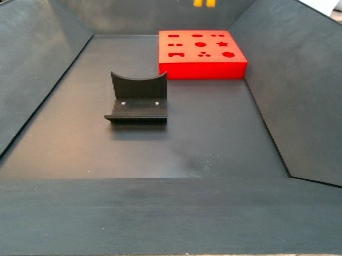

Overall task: Pick up the square-circle object. Move up. Rotate the square-circle object. Move to above the board. Insert the square-circle object.
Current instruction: Move to above the board.

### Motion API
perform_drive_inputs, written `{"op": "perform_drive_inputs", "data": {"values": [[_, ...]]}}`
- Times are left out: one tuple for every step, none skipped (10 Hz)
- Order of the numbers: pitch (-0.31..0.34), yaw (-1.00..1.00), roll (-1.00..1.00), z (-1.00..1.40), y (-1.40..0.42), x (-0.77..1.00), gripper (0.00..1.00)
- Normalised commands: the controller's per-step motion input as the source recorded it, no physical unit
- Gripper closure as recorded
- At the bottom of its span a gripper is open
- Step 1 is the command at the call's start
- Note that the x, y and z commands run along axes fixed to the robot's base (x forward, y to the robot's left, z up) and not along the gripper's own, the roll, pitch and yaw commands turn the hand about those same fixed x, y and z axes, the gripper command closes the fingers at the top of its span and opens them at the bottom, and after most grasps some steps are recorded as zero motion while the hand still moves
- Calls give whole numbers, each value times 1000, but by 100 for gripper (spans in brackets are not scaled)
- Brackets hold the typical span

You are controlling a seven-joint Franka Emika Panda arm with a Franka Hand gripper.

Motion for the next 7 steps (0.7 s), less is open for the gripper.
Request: {"op": "perform_drive_inputs", "data": {"values": [[192, -14, 81, 151, -1000, 232, 100], [167, -7, 68, 151, -1000, 244, 100], [152, 4, 64, 152, -1000, 281, 100], [154, 7, 67, 156, -1000, 305, 100], [162, 10, 80, 130, -786, 291, 100], [160, 13, 88, 78, -469, 219, 100], [153, 11, 91, 56, -293, 164, 100]]}}
